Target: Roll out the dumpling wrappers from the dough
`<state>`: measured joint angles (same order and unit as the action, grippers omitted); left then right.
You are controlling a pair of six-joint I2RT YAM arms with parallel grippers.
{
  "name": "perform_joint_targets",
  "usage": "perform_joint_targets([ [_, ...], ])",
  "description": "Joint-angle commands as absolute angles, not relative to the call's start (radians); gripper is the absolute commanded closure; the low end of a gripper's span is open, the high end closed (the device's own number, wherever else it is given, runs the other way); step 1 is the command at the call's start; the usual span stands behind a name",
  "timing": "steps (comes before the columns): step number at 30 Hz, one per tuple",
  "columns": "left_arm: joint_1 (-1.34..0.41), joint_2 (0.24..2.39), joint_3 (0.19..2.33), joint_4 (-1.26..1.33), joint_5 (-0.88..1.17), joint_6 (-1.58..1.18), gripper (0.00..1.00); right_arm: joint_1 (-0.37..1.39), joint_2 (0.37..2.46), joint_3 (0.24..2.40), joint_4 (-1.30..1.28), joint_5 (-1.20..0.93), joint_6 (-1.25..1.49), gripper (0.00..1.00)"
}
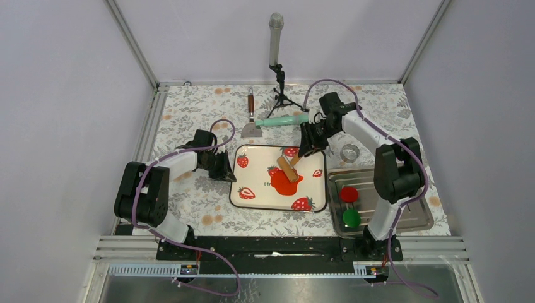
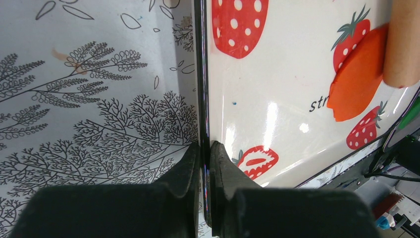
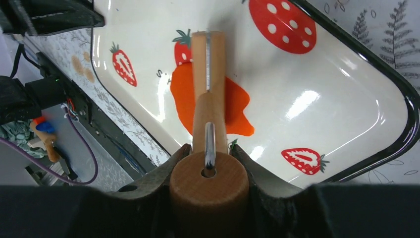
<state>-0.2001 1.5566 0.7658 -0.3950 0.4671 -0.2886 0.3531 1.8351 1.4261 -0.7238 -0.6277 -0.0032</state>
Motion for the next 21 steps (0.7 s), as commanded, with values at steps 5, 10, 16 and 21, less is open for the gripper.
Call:
perform_joint_targets([
  [5, -0.196, 1.553, 0.778, -0.382, 0.436, -0.262, 1.0, 0.36, 1.852, 1.332, -0.685, -0.556, 0.054, 1.0],
  [10, -0.196, 1.539, 0.768, -0.379, 0.43, -0.262, 1.0, 0.371, 1.907, 1.303, -0.677, -0.492, 0.044, 1.0],
  [16, -0.196, 1.532, 0.767, -0.379, 0.427, -0.261, 1.0, 0.403, 1.933, 1.257, -0.648, -0.455, 0.038, 1.0],
  [21, -0.195, 1.535, 0.767, -0.38, 0.43, -0.261, 1.0, 0.446, 1.947, 1.251, -0.628, -0.471, 0.052, 1.0],
])
